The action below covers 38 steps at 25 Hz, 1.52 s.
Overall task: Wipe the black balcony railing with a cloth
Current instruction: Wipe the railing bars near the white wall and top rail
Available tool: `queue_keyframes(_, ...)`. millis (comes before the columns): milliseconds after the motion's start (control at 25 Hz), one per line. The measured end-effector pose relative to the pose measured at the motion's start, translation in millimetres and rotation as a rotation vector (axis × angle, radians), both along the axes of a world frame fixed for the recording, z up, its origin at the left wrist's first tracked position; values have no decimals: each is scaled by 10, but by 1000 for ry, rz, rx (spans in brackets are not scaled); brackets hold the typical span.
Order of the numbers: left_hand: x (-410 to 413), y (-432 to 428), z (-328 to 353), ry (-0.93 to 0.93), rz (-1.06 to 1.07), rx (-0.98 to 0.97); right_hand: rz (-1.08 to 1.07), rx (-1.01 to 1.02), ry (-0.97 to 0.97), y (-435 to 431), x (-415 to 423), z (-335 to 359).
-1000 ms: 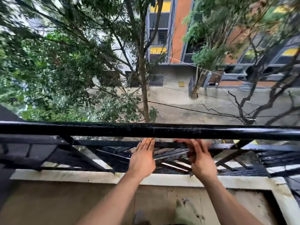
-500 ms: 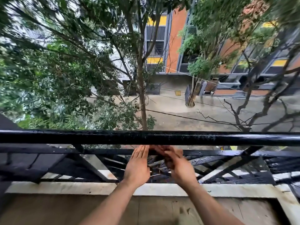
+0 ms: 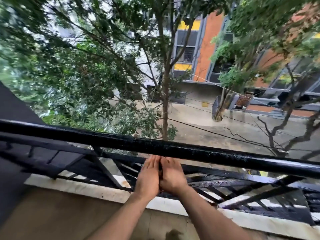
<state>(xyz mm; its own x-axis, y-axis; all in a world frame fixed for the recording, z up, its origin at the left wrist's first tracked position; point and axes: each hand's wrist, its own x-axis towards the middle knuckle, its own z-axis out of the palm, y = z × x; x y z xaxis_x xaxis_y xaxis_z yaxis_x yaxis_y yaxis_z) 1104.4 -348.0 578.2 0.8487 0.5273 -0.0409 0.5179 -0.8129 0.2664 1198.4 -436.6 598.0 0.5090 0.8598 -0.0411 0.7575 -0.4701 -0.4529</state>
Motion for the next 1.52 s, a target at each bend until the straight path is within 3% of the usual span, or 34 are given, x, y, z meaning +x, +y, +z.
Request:
queue_keyframes(80, -198, 124, -2, 21, 108, 7, 145, -76, -34, 37, 107, -16)
queue_keyframes(160, -379, 189, -9, 52, 135, 18, 156, -64, -127, -319, 381, -107)
queue_keyframes(280, -451, 221, 44, 50, 152, 44, -119, -107, -328, -810, 605, -176)
queue_keyframes(400, -591, 390, 65, 64, 196, 58, -358, -138, -369, -445, 124, -296)
queue_keyframes(480, -798, 628, 47, 36, 231, 86, -282, -23, -274, 159, -342, -328)
queue_keyframes(560, -1046, 875, 40, -16, 248, 79, -70, 58, -199, 823, -698, -317)
queue_keyframes(680, -1522, 1248, -3, -286, 300, 65, 200, -110, -142, 1711, -1234, -253)
queue_keyframes(800, -1755, 1423, 55, -364, 314, 21, 179, -96, -252, 1894, -1418, -276)
queue_keyframes(920, -1657, 1440, 96, -334, 117, -11, 273, -43, -340, 1492, -1169, -356)
queue_keyframes(1160, -1082, 1049, 348, -577, -227, -24, -232, 99, -295, -40, -365, -103)
queue_keyframes(1240, -868, 834, 530, -714, -328, 6, -603, 378, 23, -408, -241, 106)
queue_keyframes(1320, -533, 534, 800, -778, -425, 46, -987, 917, 346, -743, -17, 425)
queue_keyframes(1360, -355, 383, 951, -752, -446, 77, -1058, 1169, 355, -936, 122, 619)
queue_keyframes(1400, -166, 229, 1088, -690, -452, 93, -1086, 1268, 278, -1148, 313, 768)
queue_keyframes(1440, 16, 73, 1211, -609, -442, 81, -1116, 1213, 147, -1325, 515, 898)
queue_keyframes(1520, 330, -240, 1364, -490, -394, -49, -961, 903, -135, -1490, 851, 1110)
